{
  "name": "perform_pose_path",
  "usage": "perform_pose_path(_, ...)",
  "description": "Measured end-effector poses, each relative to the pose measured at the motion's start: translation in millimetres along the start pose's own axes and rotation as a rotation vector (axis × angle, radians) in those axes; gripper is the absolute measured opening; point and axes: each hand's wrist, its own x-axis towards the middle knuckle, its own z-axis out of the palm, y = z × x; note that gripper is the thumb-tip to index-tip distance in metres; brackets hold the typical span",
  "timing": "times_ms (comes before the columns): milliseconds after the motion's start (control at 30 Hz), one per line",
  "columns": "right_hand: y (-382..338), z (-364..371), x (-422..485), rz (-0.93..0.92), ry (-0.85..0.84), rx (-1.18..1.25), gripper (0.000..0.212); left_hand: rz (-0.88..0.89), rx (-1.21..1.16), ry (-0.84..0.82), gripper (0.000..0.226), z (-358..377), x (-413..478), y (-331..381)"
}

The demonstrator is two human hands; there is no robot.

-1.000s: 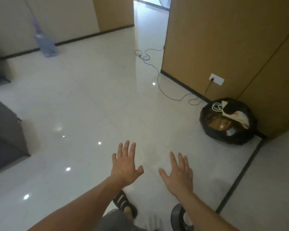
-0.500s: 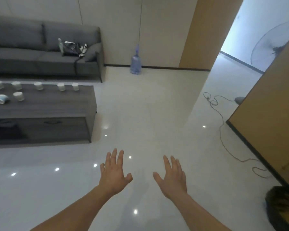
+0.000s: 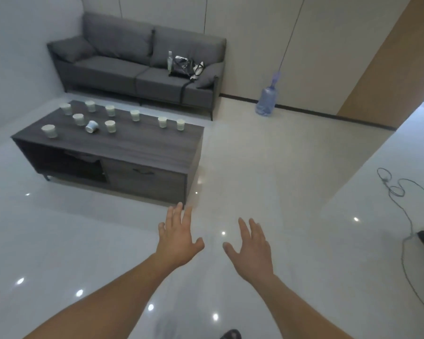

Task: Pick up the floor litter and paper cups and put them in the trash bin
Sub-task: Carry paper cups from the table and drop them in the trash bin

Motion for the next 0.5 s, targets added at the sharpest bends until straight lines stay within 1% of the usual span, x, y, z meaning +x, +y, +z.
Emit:
perform_pose_path(133, -11, 6, 58, -0.045, -0.029, 0.006, 0.08, -0.03, 0.011, 0.008, 0.098, 4, 44, -11)
perform_pose_path(300, -27, 6, 166, -0.1, -0.052, 0.016, 0.079, -0.083, 0.049, 0.048, 0.098, -9, 136, -11)
perform_pose_path(400, -36, -4, 227, -0.158, -0.043, 0.053, 0.079, -0.122, 0.075, 0.066, 0.099, -18, 187, -7)
perform_pose_path(500, -43, -22, 286, -0.215, -0.03, 0.04, 0.079, -0.152, 0.086, 0.074, 0.099, -26, 237, 4)
